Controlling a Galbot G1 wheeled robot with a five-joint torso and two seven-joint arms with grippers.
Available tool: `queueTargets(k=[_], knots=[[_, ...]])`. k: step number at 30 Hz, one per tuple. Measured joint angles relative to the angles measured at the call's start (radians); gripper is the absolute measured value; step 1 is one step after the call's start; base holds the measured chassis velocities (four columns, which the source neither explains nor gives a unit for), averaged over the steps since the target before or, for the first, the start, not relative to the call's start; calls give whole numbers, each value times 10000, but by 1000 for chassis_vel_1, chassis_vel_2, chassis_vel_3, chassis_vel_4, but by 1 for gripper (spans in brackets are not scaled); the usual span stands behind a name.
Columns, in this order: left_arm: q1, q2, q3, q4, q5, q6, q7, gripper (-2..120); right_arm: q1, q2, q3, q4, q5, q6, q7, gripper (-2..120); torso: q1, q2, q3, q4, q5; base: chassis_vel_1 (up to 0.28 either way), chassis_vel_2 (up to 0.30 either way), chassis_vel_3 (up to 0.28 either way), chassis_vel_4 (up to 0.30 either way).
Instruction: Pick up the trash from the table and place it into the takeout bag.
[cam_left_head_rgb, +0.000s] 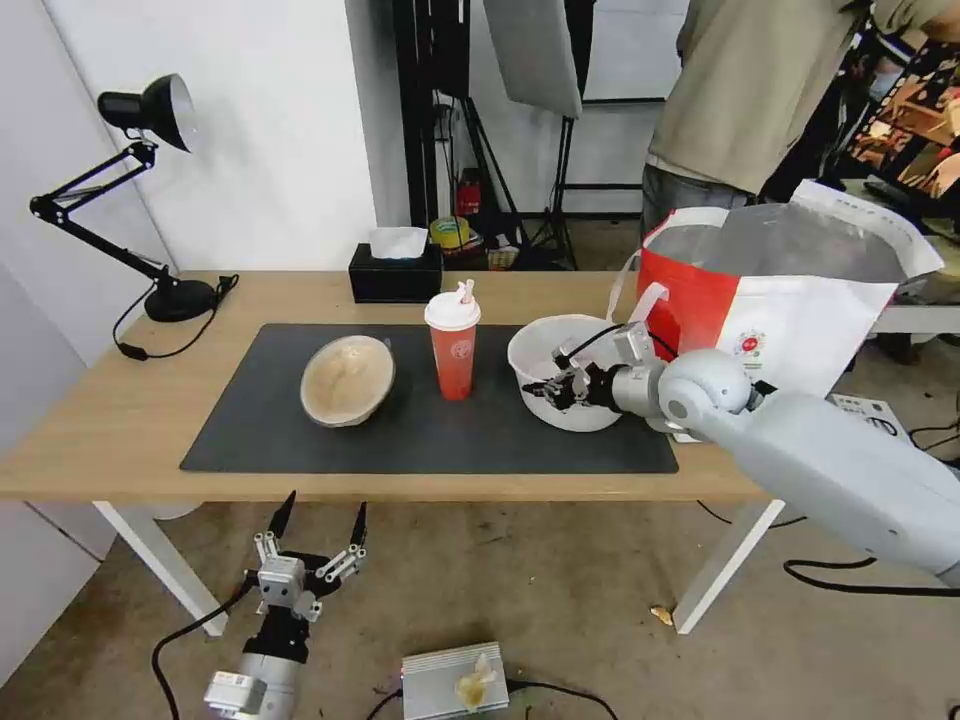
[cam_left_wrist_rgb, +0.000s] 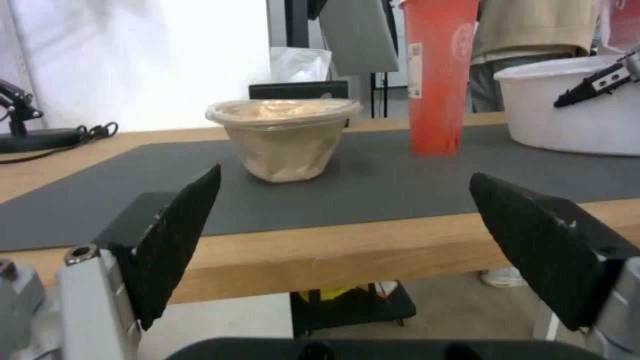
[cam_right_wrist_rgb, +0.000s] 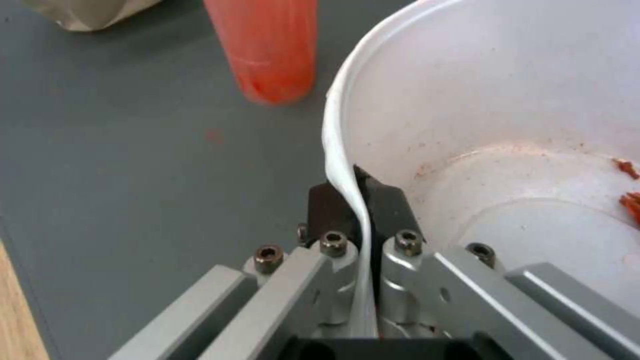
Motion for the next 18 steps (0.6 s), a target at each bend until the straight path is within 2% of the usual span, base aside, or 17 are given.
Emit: queueTargets(k=[11, 18], knots=[[-41, -29, -18, 75, 5, -7, 7, 100, 13, 3, -12, 108, -9, 0, 29, 0, 1, -1, 3, 3, 3, 0, 0, 0, 0], [-32, -26, -65, 93, 4, -11, 7, 100, 140, -111, 2, 623, -26, 84, 99, 0, 2, -3, 3, 3, 2, 0, 0, 0, 0]])
